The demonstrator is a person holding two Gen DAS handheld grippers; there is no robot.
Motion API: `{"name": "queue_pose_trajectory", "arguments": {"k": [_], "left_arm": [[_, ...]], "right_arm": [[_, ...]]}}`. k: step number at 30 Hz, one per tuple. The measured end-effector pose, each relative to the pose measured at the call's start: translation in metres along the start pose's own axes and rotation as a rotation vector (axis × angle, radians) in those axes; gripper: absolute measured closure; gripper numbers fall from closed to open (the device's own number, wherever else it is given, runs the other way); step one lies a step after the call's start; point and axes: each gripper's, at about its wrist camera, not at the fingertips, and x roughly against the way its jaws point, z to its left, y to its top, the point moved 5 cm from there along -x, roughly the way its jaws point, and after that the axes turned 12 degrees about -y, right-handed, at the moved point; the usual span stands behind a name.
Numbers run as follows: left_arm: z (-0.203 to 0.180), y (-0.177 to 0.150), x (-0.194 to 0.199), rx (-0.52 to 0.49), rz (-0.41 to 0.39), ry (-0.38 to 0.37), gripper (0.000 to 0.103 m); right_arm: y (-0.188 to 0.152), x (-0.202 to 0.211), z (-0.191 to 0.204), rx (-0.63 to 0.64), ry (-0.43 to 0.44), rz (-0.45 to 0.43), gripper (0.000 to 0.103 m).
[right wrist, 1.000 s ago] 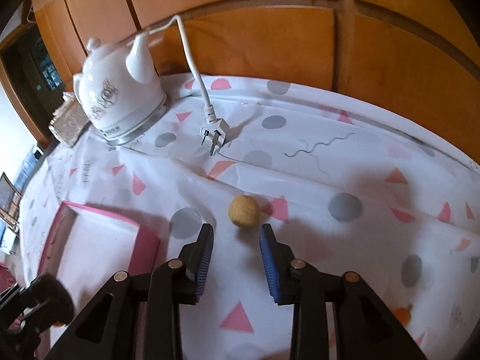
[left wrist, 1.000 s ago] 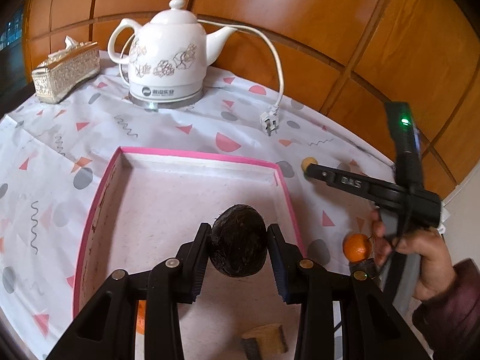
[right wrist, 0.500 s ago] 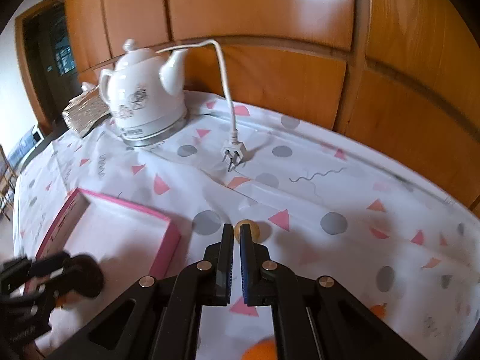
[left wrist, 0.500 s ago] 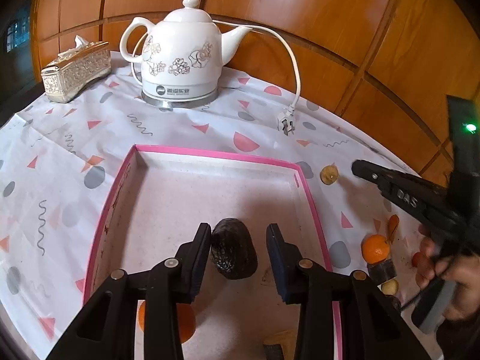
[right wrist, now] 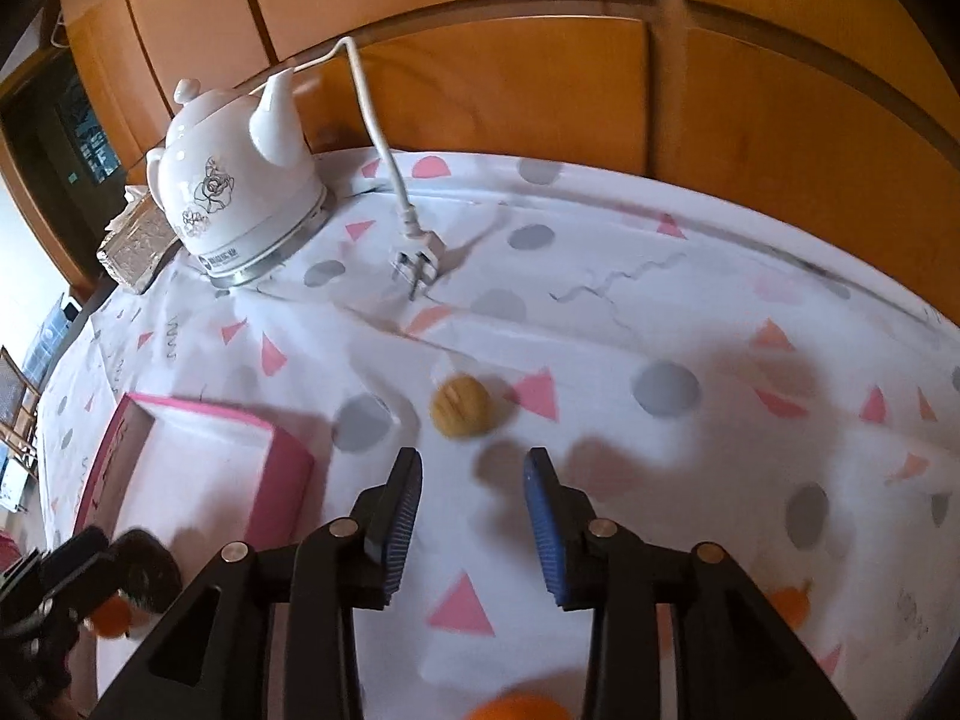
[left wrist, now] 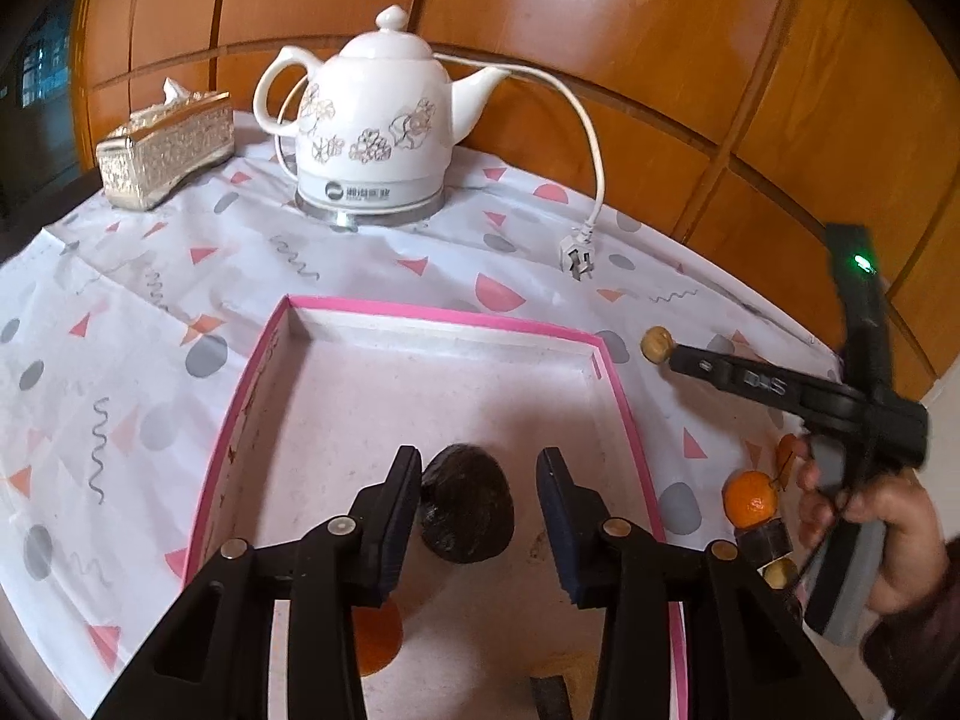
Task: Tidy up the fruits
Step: 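Carry the dark root into the tray with the left tool while the right tool grasps the yellow ball, then lower the yellow ball into the tray and open the right tool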
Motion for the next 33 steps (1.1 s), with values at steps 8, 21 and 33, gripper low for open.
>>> {"name": "queue_pose_trajectory", "arguments": {"k": [8,21,33], "left_arm": [[-0.001,0.000,0.003,-0.025,-0.014,0.026,0.047],[0.005,-0.008,0.035,0.024,-0.064,0.078,0.031],[0.017,-0.025,0.080,0.047,-0.113,0.132,0.021]], "right_arm": [[0.010,-0.023,0.020,0.077,-0.084,0.008,0.081],[-0.022,0.079,0.052,0.126,0.153,-0.115,0.081],[-0.068,0.107,0.110,0.161,0.279,-0.050,0.071]]}}
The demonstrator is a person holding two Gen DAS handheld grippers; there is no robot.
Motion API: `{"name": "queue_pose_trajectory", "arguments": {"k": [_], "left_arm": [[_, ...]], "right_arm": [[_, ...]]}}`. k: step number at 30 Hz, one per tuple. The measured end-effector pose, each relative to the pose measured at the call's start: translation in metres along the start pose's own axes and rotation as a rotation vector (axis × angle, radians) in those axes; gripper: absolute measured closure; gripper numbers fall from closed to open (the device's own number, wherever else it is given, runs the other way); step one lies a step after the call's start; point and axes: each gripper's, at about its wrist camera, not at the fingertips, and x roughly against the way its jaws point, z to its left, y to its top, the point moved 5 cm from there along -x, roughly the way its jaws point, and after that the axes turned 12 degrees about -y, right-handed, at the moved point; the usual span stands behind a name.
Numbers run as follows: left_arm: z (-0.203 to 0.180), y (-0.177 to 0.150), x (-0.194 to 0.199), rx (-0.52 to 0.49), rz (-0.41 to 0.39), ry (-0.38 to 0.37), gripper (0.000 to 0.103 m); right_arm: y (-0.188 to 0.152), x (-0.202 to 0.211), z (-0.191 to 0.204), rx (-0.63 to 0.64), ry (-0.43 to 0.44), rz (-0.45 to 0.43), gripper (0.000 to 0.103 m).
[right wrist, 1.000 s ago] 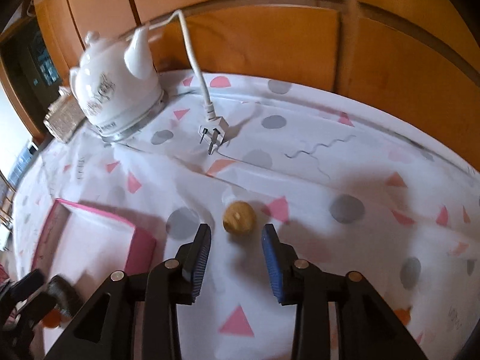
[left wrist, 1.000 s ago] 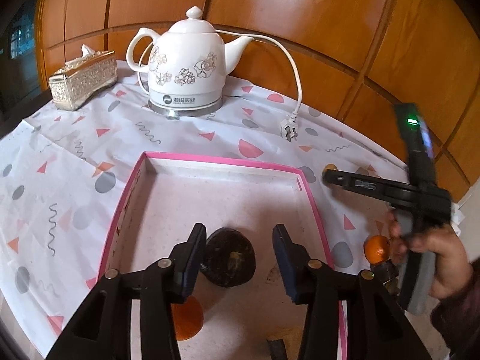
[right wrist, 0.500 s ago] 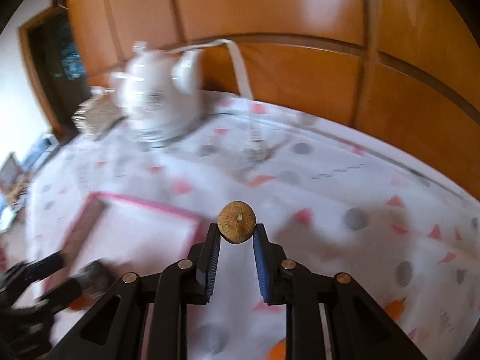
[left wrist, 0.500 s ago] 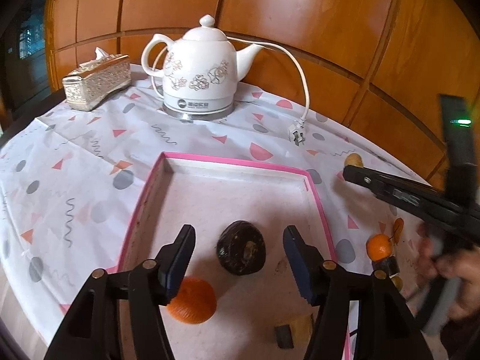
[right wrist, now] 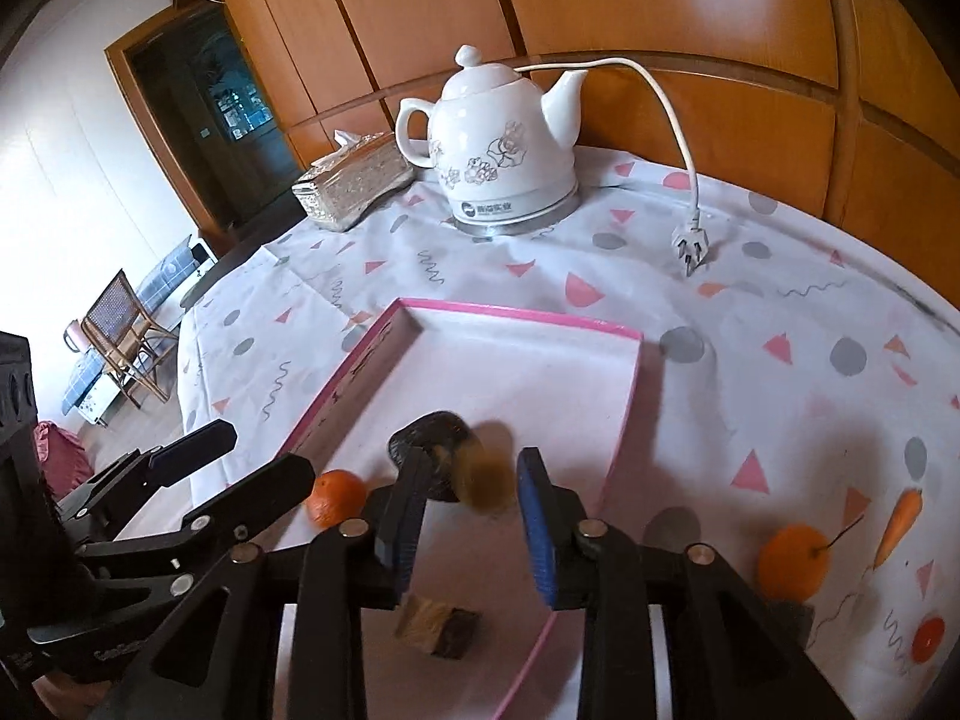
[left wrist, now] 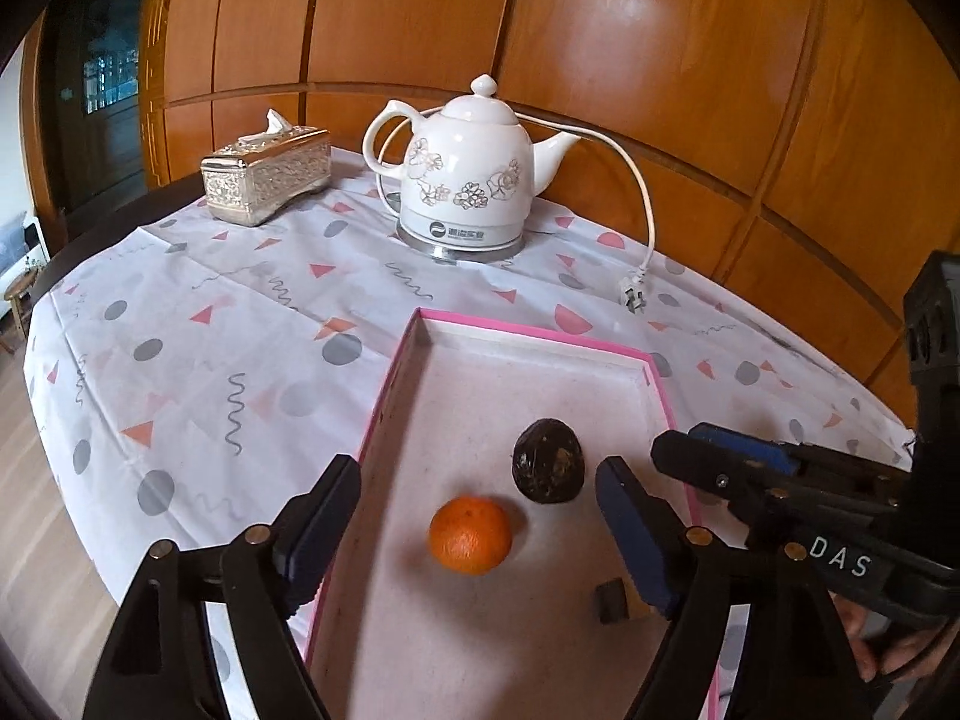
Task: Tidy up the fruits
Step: 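Lower the yellow ball into the tray and open the right tool, then grasp another dark round root with the left tool while the right tool grasps the red tomato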
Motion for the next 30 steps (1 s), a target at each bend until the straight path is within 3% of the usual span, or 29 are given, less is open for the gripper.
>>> {"name": "queue_pose_trajectory", "arguments": {"k": [6,14,21,30], "left_arm": [[-0.001,-0.008,0.011,-0.004,-0.011,-0.013,0.017],[-0.016,-0.015,0.017,-0.031,-0.008,-0.072,0.017],[-0.056,-0.025,0.010,-0.118,0.041,-0.172,0.017],[-0.118,-0.044,0.000,-0.218,0.119,-0.317,0.020]], "right_arm": [[-0.013,0.011,0.003,-0.001,-0.028,-0.005,0.069],[-0.045,0.042,-0.016,-0.053,-0.133,-0.063,0.066],[-0.094,0.072,-0.070,-0.205,-0.239,-0.085,0.066],[-0.158,0.099,-0.139,-0.398,-0.359,-0.050,0.066]]}}
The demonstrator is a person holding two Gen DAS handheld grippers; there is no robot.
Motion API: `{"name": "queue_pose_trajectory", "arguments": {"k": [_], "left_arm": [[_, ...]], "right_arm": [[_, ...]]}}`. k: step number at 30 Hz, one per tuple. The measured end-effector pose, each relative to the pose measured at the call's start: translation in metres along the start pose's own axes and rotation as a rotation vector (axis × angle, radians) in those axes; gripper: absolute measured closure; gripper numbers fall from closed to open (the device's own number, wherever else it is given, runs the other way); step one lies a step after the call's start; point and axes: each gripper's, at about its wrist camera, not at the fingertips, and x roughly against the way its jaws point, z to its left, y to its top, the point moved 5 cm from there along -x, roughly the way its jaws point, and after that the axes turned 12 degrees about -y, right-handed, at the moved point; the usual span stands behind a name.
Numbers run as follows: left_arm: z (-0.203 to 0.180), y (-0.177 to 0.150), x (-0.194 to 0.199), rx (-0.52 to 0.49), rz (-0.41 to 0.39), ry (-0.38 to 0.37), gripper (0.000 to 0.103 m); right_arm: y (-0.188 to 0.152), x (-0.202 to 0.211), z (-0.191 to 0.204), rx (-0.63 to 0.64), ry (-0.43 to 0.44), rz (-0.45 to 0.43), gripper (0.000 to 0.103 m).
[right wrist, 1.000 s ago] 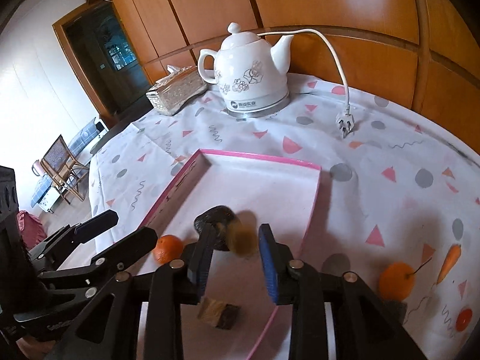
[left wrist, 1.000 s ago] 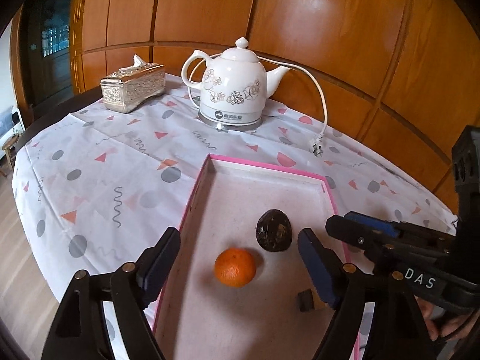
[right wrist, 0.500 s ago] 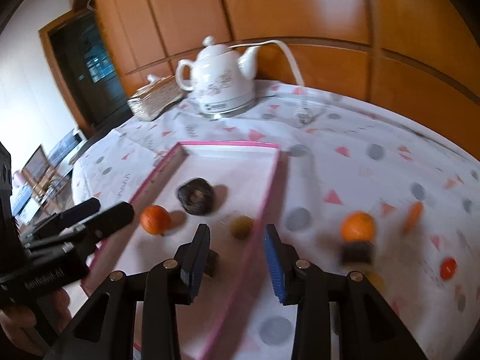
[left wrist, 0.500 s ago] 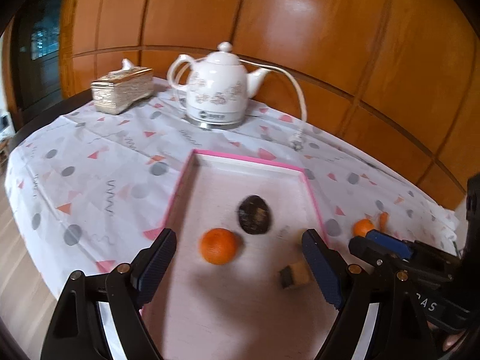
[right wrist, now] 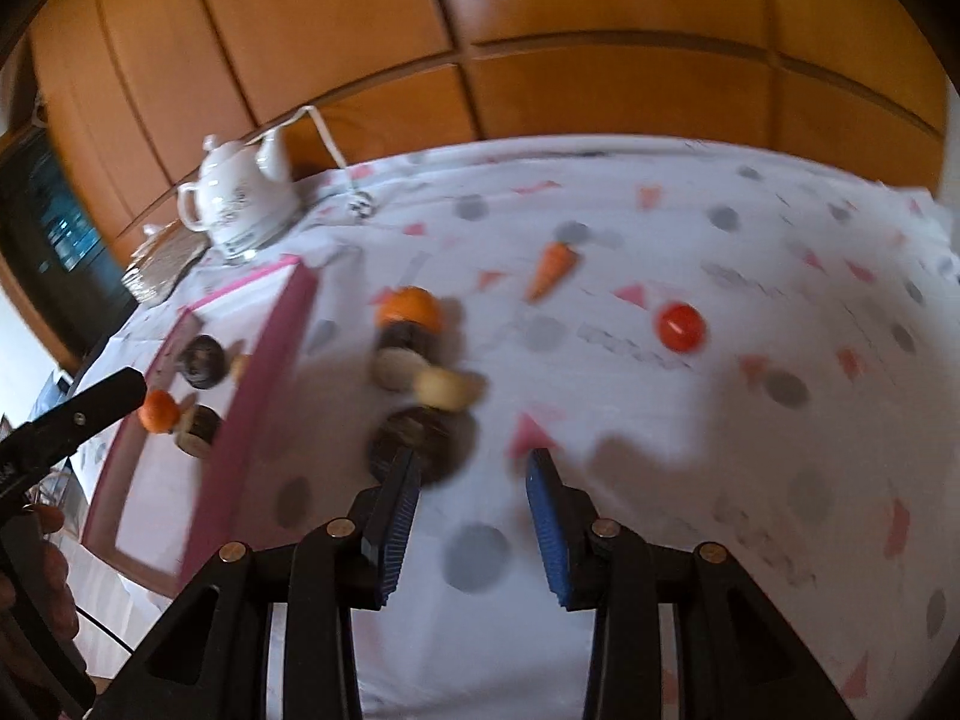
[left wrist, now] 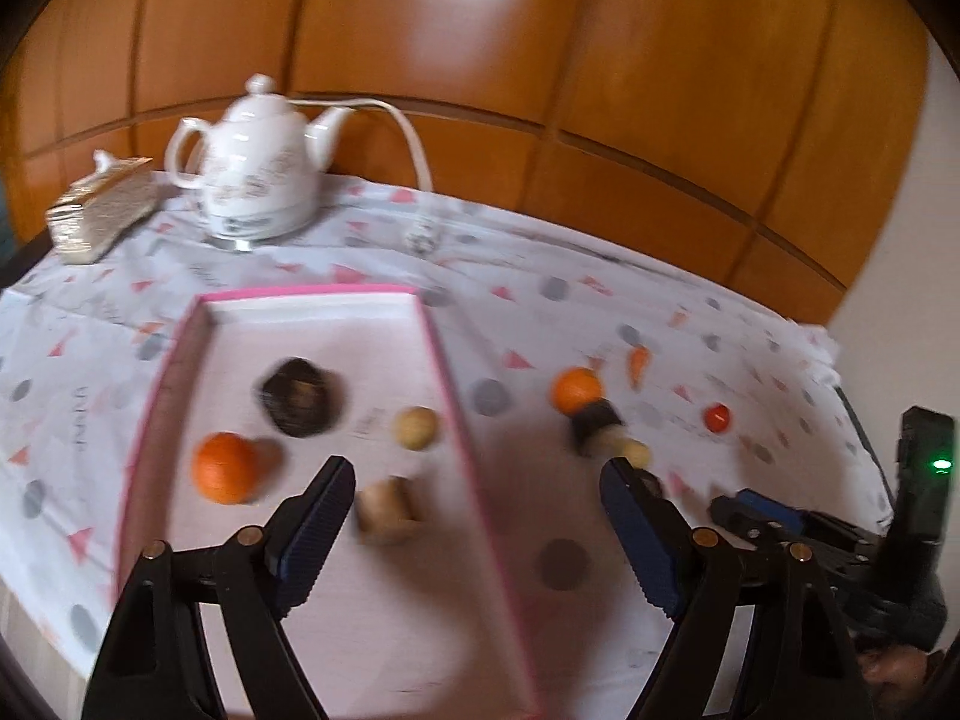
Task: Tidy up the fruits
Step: 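Grasp another dark round root with the left tool while the right tool grasps the red tomato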
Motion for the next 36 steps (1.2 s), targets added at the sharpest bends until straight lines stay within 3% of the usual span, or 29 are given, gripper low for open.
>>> {"name": "queue_pose_trajectory", "arguments": {"k": [11,19,25,27,36], "left_arm": [[-0.062,-0.016,-0.067,-0.126,0.171,-0.123,0.043],[-0.078,-0.027,-0.108,-0.144,0.245,-0.117,0.043],[-0.077,-0.034,-0.131,-0.158,0.272,-0.085,0.044],[-0.078,-0.035,-0.132,-0.184,0.257,-0.072,0.059],[-0.075,-0.040,-0.131,-0.187,0.201,-0.079,0.058]], "right_arm": [[-0.018,-0.002,-0.028,-0.074,-0.031,0.021,0.066],[-0.025,-0.004,-0.046,-0.112,-0.042,0.035,0.066],[-0.024,-0.005,-0.058,-0.133,-0.053,0.029,0.066],[-0.022,-0.006,-0.062,-0.137,-0.059,0.027,0.066],[0.016,-0.026,-0.077,-0.122,-0.098,-0.002,0.066]]}}
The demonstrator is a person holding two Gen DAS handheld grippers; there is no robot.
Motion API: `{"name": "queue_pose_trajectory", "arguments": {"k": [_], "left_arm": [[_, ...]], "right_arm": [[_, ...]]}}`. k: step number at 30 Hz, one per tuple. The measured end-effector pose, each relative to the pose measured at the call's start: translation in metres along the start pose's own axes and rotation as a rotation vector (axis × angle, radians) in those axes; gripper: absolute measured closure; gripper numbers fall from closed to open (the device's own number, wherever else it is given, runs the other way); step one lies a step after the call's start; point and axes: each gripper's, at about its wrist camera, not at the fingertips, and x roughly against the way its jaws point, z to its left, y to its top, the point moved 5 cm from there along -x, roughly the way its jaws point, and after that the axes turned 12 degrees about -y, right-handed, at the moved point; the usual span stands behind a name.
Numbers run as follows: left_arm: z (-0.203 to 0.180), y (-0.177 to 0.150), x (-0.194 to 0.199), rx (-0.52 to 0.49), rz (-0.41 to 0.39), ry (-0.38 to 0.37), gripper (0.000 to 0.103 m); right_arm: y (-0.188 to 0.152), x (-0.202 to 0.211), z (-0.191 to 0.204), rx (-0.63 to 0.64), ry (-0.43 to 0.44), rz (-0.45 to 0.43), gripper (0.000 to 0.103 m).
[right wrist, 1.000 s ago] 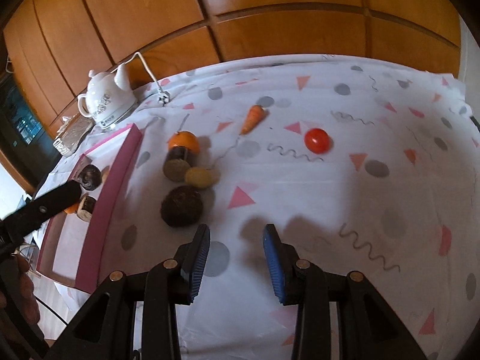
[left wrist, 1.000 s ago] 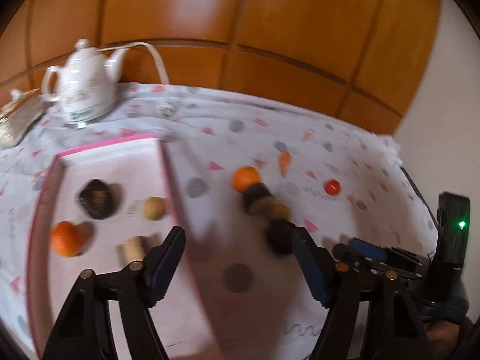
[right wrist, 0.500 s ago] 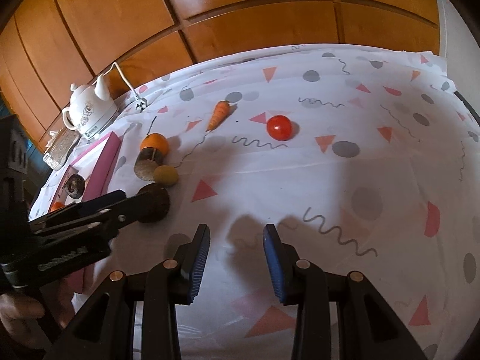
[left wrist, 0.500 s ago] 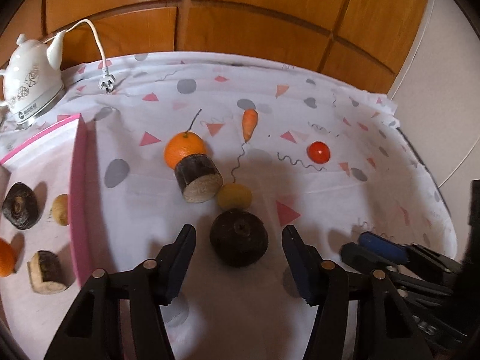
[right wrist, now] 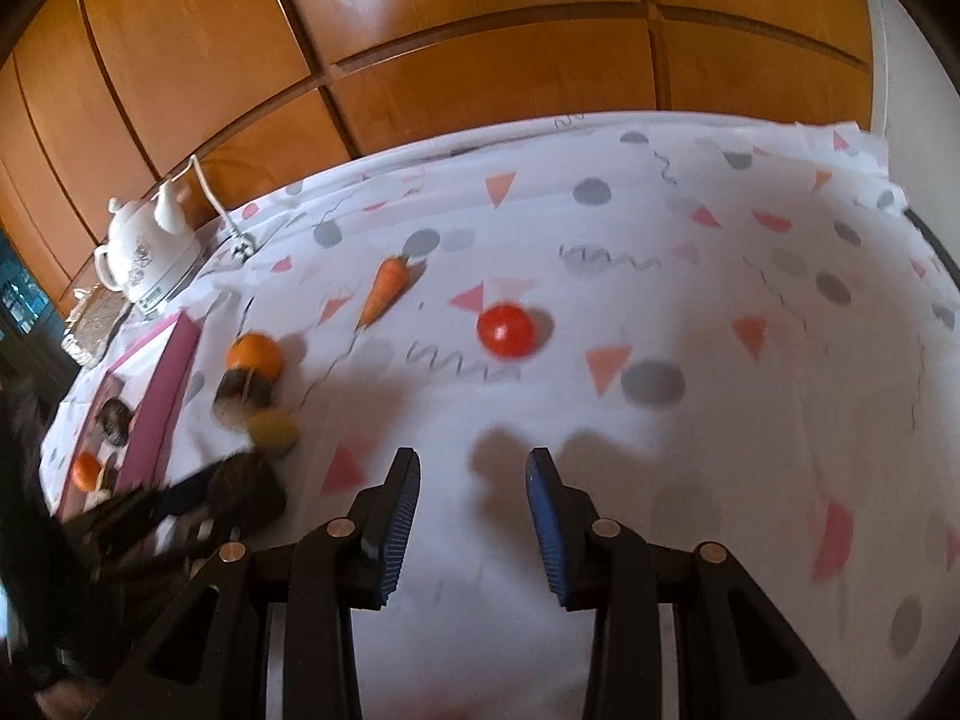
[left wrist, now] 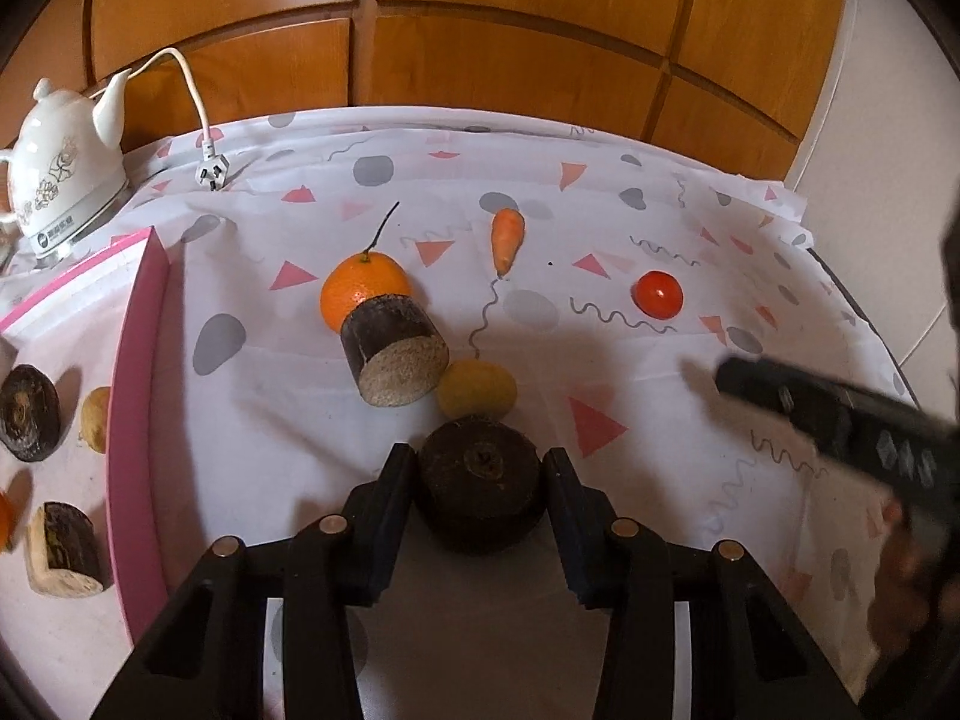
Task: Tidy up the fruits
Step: 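Grasp another dark round root with the left tool while the right tool grasps the red tomato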
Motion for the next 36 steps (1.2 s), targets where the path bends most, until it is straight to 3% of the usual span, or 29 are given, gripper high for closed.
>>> {"name": "queue_pose_trajectory", "arguments": {"k": [6,14,18,20,22,36], "left_arm": [[-0.002,-0.002,-0.001,-0.025,-0.025,0.020,0.058],[-0.001,-0.003,0.000,-0.014,-0.036,0.013,0.058],[0.000,-0.002,0.000,-0.006,-0.038,0.008,0.059],[0.001,-0.002,0.001,0.005,-0.037,-0.001,0.059],[0.002,-0.001,0.002,0.010,-0.037,-0.008,0.059],[0.002,-0.004,0.008,0.015,-0.055,0.014,0.059]], "right_arm": [[0.032,-0.027,-0.001,0.028,-0.035,-0.009,0.066],[0.050,-0.051,0.001,0.063,-0.068,0.012,0.066],[0.051,-0.060,0.003,0.078,-0.075,0.021,0.066],[0.050,-0.064,0.004,0.087,-0.082,0.029,0.074],[0.049,-0.064,0.005,0.104,-0.093,0.019,0.075],[0.033,-0.051,0.013,0.123,-0.134,-0.039,0.076]]}}
